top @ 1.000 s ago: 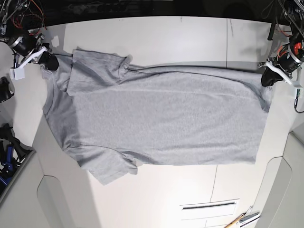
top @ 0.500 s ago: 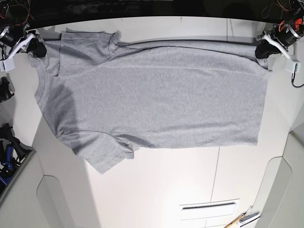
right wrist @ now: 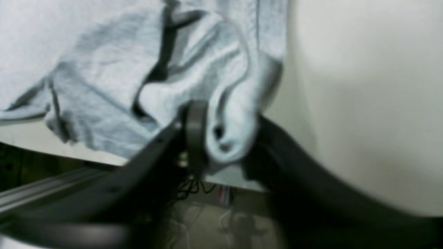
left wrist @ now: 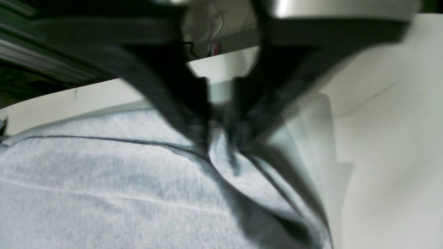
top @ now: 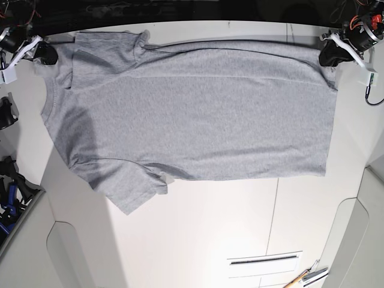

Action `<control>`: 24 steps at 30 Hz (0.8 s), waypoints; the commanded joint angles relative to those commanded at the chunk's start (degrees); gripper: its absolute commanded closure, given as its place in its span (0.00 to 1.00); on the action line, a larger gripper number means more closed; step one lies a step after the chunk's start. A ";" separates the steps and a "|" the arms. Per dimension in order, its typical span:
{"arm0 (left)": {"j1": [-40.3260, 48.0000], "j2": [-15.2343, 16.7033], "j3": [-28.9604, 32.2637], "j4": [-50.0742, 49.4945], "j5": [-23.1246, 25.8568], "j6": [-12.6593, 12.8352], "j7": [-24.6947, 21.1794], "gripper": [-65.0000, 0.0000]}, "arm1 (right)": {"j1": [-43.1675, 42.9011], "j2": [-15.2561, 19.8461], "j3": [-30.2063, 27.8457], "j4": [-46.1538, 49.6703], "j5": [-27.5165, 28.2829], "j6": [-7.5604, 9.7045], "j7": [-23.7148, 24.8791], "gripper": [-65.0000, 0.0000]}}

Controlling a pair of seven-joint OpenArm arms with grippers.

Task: Fold the T-shirt properly
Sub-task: 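Drag the shirt with both grippers toward the robot and release, then move both grippers to the shirt's hem edge and pinch it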

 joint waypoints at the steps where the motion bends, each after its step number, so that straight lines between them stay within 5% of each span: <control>1: 0.00 0.02 -0.11 0.00 -0.02 0.00 0.22 0.72 | 0.13 0.00 0.35 0.02 -0.13 -0.02 0.46 0.55; 9: -0.07 -0.02 -9.99 0.00 -3.39 -0.04 1.03 0.71 | 5.35 0.22 11.17 0.00 0.39 -0.09 2.64 0.55; 13: -0.87 -0.02 -14.16 0.00 -5.60 -0.30 0.76 0.71 | 10.32 0.94 11.28 0.00 -2.38 -0.24 5.11 0.55; 19: -1.14 -0.04 -14.51 0.00 -5.99 -0.30 -0.74 0.51 | 17.07 0.92 11.26 -0.04 -6.58 -0.68 7.61 0.55; 24: -1.36 -0.20 -14.56 0.00 -2.56 -0.30 -5.46 0.51 | 21.29 0.85 10.93 -0.79 -7.87 -0.72 10.34 0.55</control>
